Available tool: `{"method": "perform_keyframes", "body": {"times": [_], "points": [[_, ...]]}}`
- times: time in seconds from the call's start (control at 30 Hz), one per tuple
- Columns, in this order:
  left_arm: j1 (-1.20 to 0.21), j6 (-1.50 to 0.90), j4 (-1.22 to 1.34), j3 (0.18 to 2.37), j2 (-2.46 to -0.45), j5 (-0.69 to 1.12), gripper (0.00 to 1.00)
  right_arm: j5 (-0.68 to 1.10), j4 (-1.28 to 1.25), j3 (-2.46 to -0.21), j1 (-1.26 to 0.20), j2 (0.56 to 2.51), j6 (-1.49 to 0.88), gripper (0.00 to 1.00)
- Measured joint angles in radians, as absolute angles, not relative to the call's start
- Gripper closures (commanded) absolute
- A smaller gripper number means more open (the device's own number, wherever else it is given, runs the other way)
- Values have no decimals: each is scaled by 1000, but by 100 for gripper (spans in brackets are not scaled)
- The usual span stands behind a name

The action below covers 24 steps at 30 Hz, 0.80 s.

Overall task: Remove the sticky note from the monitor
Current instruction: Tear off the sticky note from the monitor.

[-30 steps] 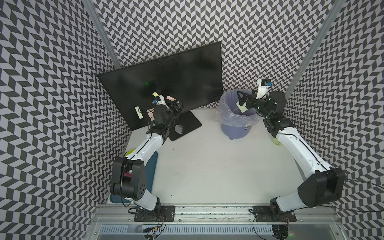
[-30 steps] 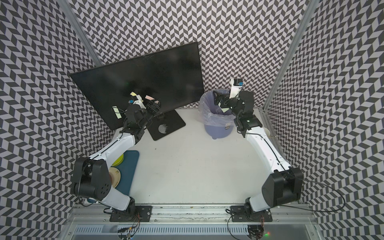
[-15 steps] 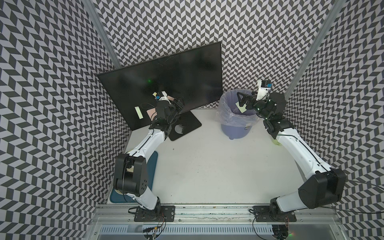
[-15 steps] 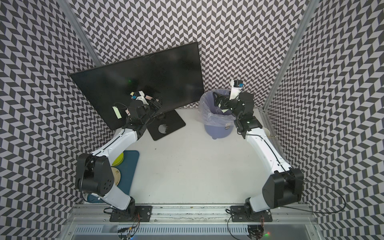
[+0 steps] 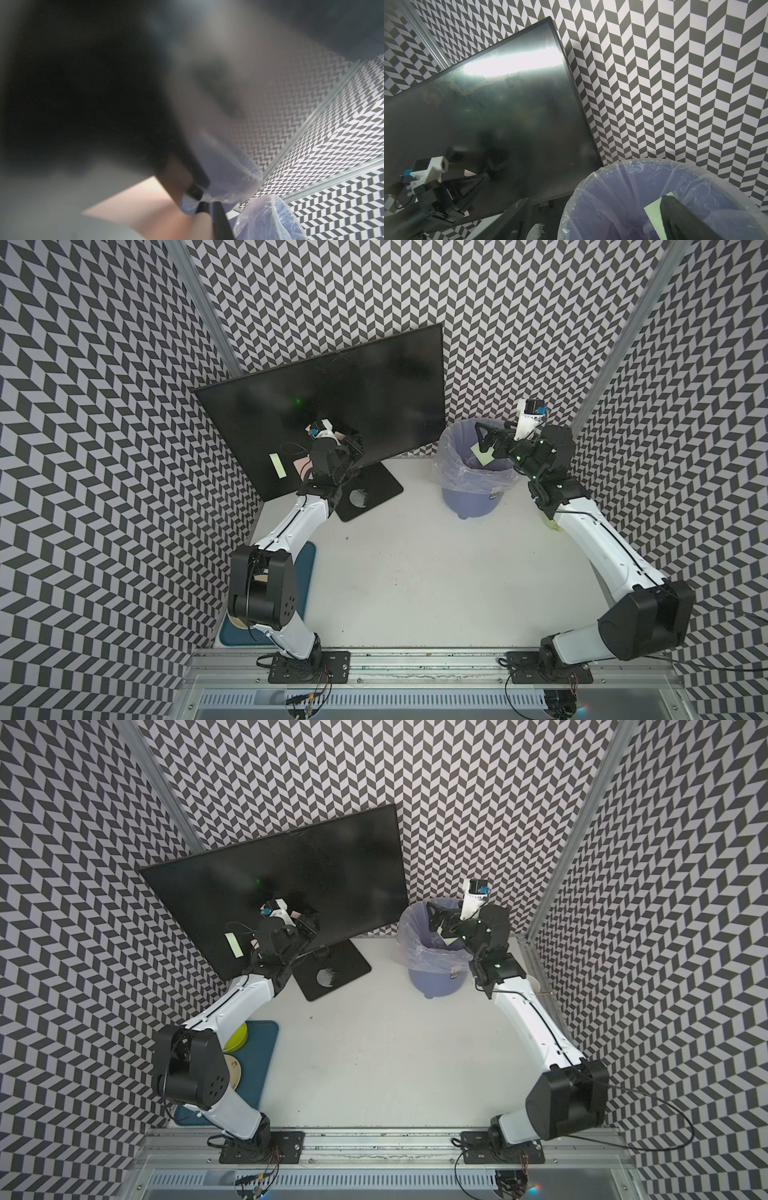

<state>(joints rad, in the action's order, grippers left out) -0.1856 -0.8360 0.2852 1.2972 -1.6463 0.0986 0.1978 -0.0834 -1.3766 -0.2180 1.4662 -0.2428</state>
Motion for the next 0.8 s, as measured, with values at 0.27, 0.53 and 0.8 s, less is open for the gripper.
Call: {"method": "perform_keyframes", "body": {"times": [0.27,0.53,0.8], "points": [[-183,-828,283,1301,-1646,114,100,200,-86,-1364,-217,1465,-252,1],[-183,-827,274,1300,-1637,171,100,203,-99,-1351,-217,1464,-256,1],[-183,-820,255,1300,-1578,233,100,207,-109,-1329,-217,1449,-256,1]]}}
